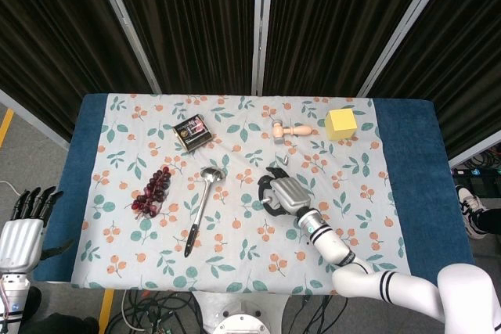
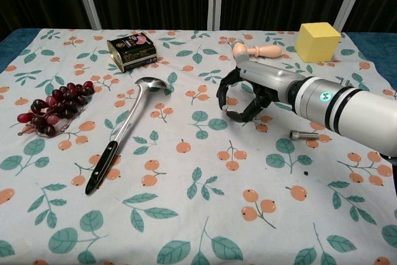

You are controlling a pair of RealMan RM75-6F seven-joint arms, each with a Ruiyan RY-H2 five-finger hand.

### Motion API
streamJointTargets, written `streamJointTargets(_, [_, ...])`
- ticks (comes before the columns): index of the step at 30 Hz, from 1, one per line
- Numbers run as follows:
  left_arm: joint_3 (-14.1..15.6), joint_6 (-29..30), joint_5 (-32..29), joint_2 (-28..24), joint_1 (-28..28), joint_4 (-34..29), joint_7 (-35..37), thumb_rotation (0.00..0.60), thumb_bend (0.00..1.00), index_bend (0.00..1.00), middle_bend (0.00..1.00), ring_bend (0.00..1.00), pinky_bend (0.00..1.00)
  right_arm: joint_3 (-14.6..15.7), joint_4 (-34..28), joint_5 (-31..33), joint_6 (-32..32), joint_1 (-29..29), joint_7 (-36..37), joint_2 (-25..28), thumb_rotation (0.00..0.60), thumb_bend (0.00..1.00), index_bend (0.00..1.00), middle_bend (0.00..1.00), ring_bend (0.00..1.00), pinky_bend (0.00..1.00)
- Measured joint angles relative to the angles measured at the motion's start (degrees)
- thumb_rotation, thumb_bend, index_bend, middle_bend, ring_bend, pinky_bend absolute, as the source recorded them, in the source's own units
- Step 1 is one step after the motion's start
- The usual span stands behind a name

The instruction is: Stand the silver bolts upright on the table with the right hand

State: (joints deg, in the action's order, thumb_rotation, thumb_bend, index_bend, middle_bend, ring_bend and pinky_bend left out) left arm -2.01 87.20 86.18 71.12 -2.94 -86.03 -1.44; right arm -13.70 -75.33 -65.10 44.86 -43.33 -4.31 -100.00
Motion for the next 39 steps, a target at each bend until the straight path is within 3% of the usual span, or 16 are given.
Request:
streamJointTargets(32, [-0.23,-0.32,-0.45,-0.15,-0.28,-0.55,-0.72,0.6,0.0,0.15,0.09,0.0,0.0,1.33,2.12,-1.19,2.02,-1.03,-0.24,0.84,0.6,0.37,0.49,0.24,0.0,0.0])
streamJointTargets(39, [-0.27,-0.28,-0.5,-0.15,-0.29,-0.51,-0.71,0.6,0.0,0.15,0.09,0.0,0.0,1.84,1.88,-1.65,2.49,-1.08,-1.0,1.01,0.6,0.37,0.41,0.23,0.0,0.0])
